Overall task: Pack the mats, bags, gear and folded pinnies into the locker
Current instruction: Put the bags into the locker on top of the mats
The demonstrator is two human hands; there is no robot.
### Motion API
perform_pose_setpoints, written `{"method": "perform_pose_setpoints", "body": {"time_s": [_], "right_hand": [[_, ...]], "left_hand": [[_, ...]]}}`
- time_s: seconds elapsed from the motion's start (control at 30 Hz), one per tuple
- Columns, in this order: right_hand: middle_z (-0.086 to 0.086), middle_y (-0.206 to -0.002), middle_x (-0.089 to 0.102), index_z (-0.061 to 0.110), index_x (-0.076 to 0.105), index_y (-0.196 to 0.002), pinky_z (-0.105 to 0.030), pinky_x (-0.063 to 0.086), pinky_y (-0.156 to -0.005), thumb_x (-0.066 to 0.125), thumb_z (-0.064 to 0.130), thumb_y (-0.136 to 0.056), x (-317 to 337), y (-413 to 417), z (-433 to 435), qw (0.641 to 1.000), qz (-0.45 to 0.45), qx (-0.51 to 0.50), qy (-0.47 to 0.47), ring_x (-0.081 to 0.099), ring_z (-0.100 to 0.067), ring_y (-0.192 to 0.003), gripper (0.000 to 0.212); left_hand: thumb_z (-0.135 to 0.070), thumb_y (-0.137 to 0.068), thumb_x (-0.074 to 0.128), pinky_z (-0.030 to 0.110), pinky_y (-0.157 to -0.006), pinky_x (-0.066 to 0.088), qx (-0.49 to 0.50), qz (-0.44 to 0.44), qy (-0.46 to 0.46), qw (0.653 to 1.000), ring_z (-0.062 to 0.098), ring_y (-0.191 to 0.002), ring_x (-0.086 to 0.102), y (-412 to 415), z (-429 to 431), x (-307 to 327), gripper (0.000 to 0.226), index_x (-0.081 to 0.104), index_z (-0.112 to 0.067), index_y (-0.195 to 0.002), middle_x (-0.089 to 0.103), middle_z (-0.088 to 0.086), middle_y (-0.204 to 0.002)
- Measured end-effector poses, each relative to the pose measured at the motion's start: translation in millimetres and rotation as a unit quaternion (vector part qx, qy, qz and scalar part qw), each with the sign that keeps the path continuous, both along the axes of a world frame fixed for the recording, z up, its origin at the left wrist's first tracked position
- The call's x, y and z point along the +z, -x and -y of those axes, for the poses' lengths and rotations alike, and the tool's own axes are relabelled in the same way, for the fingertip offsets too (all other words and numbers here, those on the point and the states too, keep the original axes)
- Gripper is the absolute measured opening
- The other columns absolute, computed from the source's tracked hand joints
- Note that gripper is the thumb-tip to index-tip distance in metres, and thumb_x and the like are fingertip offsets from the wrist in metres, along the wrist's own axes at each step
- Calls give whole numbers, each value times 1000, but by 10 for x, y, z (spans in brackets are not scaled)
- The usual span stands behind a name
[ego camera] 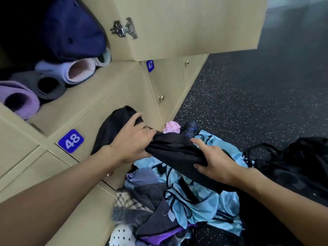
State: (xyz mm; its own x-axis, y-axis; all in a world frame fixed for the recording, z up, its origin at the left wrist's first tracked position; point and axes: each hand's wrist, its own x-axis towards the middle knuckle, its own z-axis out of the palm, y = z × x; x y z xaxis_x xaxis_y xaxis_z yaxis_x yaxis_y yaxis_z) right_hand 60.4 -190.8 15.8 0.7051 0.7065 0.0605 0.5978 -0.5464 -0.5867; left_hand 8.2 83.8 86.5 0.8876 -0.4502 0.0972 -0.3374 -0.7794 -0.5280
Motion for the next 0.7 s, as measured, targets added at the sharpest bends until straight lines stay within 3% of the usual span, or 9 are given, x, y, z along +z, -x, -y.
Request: {"method": "perform_pose_setpoints", "body": {"time_s": [0.07, 0.17, 0.27, 0.37, 0.43, 0.5, 0.6, 0.7], "right_hand": [[2, -106, 67, 46, 20, -136, -28, 44, -80, 63, 19, -88, 253, -101, -51, 999, -28, 13, -20, 61, -20, -95, 70], [5, -118, 67, 52, 16, -141, -33, 49, -93, 62, 12, -86, 677, -238, -171, 996, -21, 35, -74, 64, -17, -104, 82], [13, -129, 61, 52, 16, -148, -21, 45, -91, 64, 9, -86, 1092, -424, -349, 993, 32, 53, -99, 60, -11, -111, 89], [17, -138, 53, 45, 30, -148, -17, 39, -99, 63, 5, -84, 1506, -618, -584, 984, 96, 84, -122, 52, -8, -123, 83], [23, -137, 50, 40, 35, -149, 1, 29, -93, 62, 1, -85, 1768, -730, -753, 979, 117, 110, -129, 45, -1, -125, 80], [26, -135, 45, 37, 35, -149, 9, 20, -90, 62, -1, -87, 2010, -807, -933, 971, 139, 138, -136, 34, 3, -130, 78], [21, -147, 43, 37, 36, -149, 1, 21, -103, 65, 2, -87, 2278, -917, -1241, 957, 176, 175, -153, 38, 1, -135, 77], [22, -145, 46, 37, 39, -147, -6, 25, -105, 64, 4, -86, 2489, -1007, -1540, 948, 187, 206, -153, 40, 1, -136, 74]], "left_hand": [[-54, -78, 55, 48, -121, 17, 1, 39, 11, 999, 21, -90, 63, -31, -23, 273, 47, 67, -14, -101, 64, -3, -78], [-50, -76, 59, 49, -121, 13, 4, 107, 18, 994, 20, -98, 63, -76, -98, 743, 47, 67, -15, -106, 64, -3, -81], [-48, -74, 61, 49, -122, 11, 25, 171, 42, 984, 18, -102, 64, -100, -222, 1203, 44, 70, -18, -105, 67, -5, -81], [-53, -72, 63, 47, -122, 7, 58, 209, 51, 975, 16, -102, 65, -112, -402, 1598, 46, 72, -23, -105, 70, -8, -81], [-57, -70, 67, 48, -121, 7, 90, 225, 49, 969, 17, -105, 64, -95, -556, 1815, 51, 72, -24, -108, 71, -7, -82], [-56, -69, 66, 52, -120, 4, 138, 236, 46, 961, 20, -113, 62, -63, -690, 1989, 53, 71, -25, -112, 71, -5, -82], [-51, -75, 66, 56, -118, -6, 227, 224, 27, 947, 23, -129, 52, -17, -786, 2192, 53, 65, -27, -122, 71, -3, -97], [-54, -86, 59, 56, -114, -18, 312, 193, 31, 930, 20, -145, 32, -30, -902, 2323, 56, 53, -31, -136, 64, -5, -120]]}}
